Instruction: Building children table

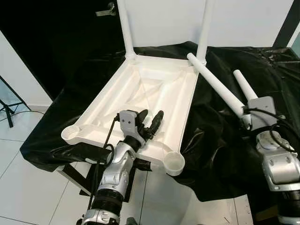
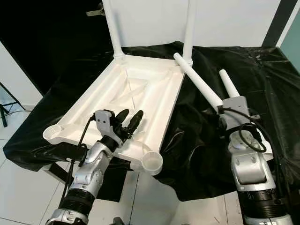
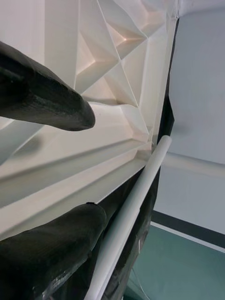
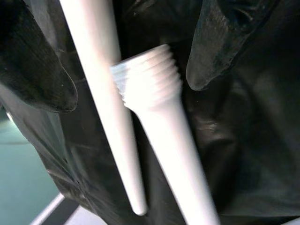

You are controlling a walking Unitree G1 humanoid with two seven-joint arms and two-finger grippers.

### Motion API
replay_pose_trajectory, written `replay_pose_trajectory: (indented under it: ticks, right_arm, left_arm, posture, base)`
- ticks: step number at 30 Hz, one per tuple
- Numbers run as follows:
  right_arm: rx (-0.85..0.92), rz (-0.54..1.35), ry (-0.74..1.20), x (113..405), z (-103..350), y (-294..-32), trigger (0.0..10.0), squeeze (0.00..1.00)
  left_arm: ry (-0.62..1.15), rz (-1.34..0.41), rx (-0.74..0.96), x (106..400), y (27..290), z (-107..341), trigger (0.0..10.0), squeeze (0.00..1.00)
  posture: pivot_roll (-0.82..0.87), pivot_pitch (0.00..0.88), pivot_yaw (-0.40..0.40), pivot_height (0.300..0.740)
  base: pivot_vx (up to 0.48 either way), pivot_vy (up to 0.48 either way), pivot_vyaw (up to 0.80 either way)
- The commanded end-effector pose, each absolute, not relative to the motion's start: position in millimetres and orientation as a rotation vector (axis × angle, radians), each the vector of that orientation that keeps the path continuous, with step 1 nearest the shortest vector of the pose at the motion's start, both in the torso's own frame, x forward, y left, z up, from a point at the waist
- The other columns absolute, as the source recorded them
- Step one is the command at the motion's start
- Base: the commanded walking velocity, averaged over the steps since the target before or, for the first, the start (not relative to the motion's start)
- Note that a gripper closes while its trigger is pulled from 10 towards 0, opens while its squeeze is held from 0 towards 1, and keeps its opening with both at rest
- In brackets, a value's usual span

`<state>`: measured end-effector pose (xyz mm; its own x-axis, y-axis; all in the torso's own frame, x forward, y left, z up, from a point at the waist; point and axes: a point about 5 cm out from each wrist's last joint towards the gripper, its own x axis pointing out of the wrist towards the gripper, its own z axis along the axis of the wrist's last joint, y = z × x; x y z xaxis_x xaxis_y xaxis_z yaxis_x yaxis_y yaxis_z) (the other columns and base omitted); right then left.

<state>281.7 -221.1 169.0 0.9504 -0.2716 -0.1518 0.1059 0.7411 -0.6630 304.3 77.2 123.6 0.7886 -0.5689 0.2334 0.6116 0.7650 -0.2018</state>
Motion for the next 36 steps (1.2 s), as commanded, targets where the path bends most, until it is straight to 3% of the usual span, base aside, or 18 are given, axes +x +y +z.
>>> replay_pose_trajectory:
  ticks: [1,3,13,15,28,36]
  right_arm:
    - [-0.751,-0.187,0.239,279.8,169.3,-215.9,10.0,0.00]
    - [-0.871,-0.171,0.260,274.3,167.6,-215.7,10.0,0.00]
    - [-0.993,-0.121,0.337,270.2,170.2,-234.0,10.0,0.00]
    - [-1.072,-0.107,0.389,270.4,174.3,-251.0,10.0,0.00]
    - [-1.142,-0.066,0.452,282.0,158.6,-265.2,10.0,0.00]
    - [-1.166,-0.002,0.399,298.2,150.9,-253.7,10.0,0.00]
  left_arm:
    - [-0.164,-0.653,-0.254,303.1,77.4,122.3,10.0,0.00]
    - [-0.161,-0.660,-0.256,303.6,74.9,121.9,10.0,0.00]
    - [-0.154,-0.670,-0.257,303.5,72.4,120.6,10.0,0.00]
    - [-0.151,-0.669,-0.257,303.6,72.0,120.0,10.0,0.00]
    - [-0.148,-0.659,-0.255,303.1,74.6,118.5,10.0,0.00]
    - [-0.151,-0.658,-0.248,303.7,75.6,119.2,10.0,0.00]
  posture:
    - [-0.16,0.009,0.058,0.740]
    - [-0.18,0.015,0.059,0.740]
    - [-0.18,0.016,0.058,0.740]
    - [-0.18,0.015,0.052,0.740]
    - [-0.17,0.013,0.054,0.740]
    - [-0.15,0.009,0.054,0.740]
  base:
    - [0.000,0.000,0.00]
    - [0.000,0.000,0.00]
    - [0.000,0.000,0.00]
    - [0.000,0.000,0.00]
    - [0.000,0.000,0.00]
    - [0.000,0.000,0.00]
